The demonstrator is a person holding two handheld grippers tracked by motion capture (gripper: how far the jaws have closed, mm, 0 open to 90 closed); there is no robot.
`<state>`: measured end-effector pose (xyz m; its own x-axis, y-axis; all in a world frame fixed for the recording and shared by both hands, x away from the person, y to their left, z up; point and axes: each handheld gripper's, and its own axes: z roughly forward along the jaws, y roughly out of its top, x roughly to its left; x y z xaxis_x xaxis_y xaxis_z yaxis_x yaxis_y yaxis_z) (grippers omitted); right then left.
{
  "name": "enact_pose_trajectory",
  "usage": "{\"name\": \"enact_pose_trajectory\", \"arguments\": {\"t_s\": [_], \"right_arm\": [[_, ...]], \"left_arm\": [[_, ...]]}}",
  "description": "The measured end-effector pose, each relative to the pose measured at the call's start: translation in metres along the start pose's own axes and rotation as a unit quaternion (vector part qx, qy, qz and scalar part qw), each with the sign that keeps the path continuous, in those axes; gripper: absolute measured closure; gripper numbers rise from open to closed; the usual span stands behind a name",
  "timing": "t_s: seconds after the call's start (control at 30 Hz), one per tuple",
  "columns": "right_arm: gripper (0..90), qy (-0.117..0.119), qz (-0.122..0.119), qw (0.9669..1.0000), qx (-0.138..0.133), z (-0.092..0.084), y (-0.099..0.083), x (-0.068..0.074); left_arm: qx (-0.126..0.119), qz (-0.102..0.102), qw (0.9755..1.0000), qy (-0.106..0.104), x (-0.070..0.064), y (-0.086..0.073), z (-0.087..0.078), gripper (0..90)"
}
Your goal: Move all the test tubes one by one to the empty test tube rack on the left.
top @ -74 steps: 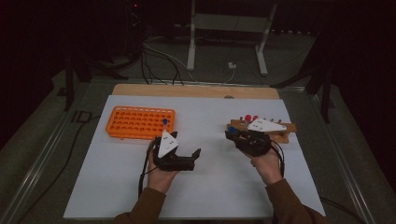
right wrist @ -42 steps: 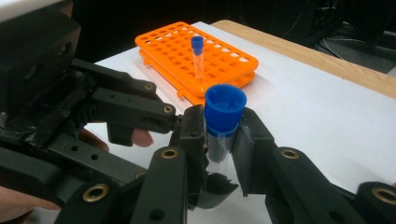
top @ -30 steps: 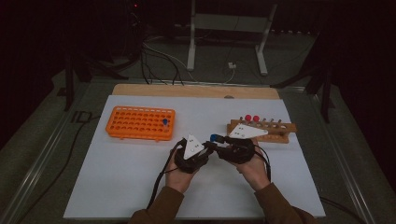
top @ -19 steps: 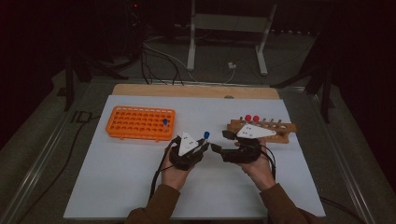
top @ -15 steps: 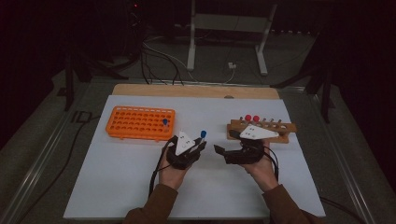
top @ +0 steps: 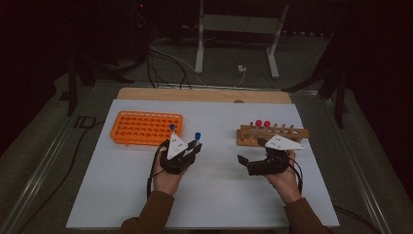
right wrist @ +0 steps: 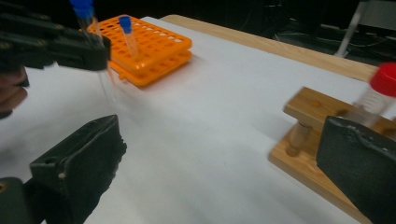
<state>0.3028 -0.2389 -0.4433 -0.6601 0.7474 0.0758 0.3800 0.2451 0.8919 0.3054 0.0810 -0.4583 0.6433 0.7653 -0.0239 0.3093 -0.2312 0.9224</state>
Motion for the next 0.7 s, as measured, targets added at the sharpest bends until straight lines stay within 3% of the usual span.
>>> {"name": "enact_pose_trajectory", "arguments": {"t_s": [0.5, 0.7], "right_arm": [[0.3, -0.014, 0.034, 0.9991, -0.019, -0.019, -0.017, -0.017], [0.3, -0.016, 0.033, 0.9991, -0.023, -0.02, -0.017, -0.017]], "left_arm": [[-0.025, -0.021, 0.9987, 0.04, 0.037, 0.005, -0.019, 75.8], [-0.03, -0.029, 0.9971, 0.064, 0.052, 0.002, -0.023, 75.8]]}}
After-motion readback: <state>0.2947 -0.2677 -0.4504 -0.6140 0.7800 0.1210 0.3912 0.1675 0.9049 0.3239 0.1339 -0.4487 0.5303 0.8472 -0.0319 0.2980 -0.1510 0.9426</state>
